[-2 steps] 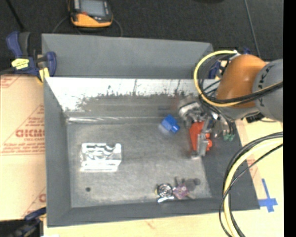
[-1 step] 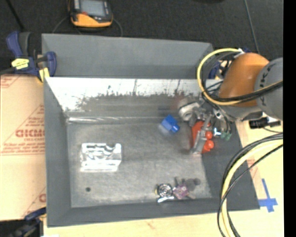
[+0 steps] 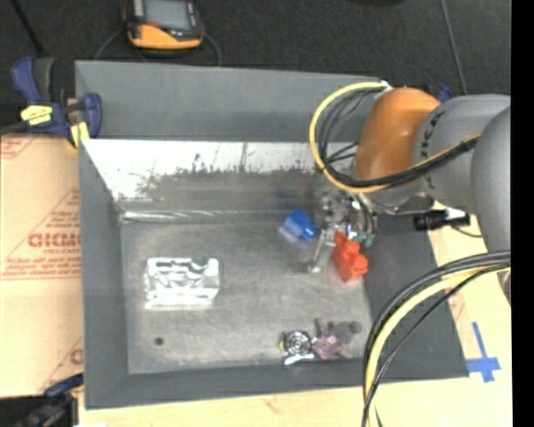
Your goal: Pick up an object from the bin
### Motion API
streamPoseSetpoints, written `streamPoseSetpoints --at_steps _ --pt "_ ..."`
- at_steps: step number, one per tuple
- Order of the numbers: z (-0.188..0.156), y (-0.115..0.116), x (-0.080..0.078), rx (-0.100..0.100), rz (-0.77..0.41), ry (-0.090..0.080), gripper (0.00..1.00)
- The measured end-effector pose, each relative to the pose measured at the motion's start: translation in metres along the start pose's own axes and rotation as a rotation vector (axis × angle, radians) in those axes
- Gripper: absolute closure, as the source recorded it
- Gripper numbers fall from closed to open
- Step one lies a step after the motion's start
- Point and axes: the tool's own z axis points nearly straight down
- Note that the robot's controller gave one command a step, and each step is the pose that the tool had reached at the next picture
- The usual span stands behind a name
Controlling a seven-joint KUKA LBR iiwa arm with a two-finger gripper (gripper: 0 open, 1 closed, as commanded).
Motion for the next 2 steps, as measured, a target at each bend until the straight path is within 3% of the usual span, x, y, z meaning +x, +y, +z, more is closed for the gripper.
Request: streamPoseSetpoints --at_steps 1,2 --pt "0.0034 0.0094 -0.0035 -0.003 0.098 -0.001 0.00" --pt "0.0024 0.0082 -0.0077 -0.004 0.097 -0.023 1.00"
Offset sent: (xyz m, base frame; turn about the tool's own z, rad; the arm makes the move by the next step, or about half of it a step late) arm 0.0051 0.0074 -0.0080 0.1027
